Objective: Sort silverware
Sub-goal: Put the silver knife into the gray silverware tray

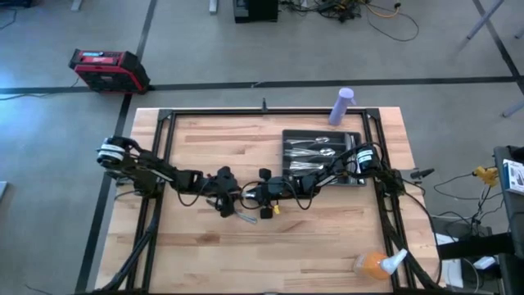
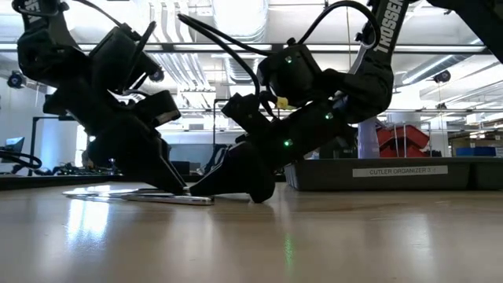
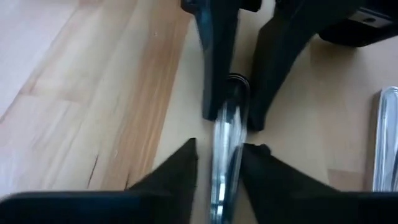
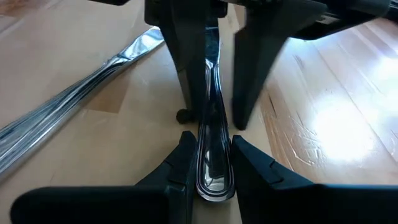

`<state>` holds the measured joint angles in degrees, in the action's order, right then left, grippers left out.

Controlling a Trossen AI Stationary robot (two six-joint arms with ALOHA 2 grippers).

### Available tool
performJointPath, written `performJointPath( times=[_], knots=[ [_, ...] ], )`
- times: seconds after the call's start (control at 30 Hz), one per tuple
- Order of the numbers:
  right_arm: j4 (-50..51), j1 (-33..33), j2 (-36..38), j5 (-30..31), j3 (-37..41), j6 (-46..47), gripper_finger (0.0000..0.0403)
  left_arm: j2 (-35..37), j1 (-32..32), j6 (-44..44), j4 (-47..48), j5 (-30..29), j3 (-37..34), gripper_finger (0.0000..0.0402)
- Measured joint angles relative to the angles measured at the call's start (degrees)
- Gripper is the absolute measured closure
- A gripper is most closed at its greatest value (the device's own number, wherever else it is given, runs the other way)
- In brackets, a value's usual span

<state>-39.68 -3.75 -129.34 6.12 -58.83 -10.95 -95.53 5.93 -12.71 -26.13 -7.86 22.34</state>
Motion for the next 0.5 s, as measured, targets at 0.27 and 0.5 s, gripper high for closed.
performJointPath(
  times=[0.27,0.5],
  knots=[
    [0.1,0.0,0.0,0.3,0.0,-0.1,0.0346,0.0,0.1,3.7,-0.1,-0.1,-0.1,0.037],
    [-0.4,0.5,0.4,0.0,0.2,2.5,0.0303,0.0,0.3,6.7,-0.1,-1.3,0.1,0.037]
  ],
)
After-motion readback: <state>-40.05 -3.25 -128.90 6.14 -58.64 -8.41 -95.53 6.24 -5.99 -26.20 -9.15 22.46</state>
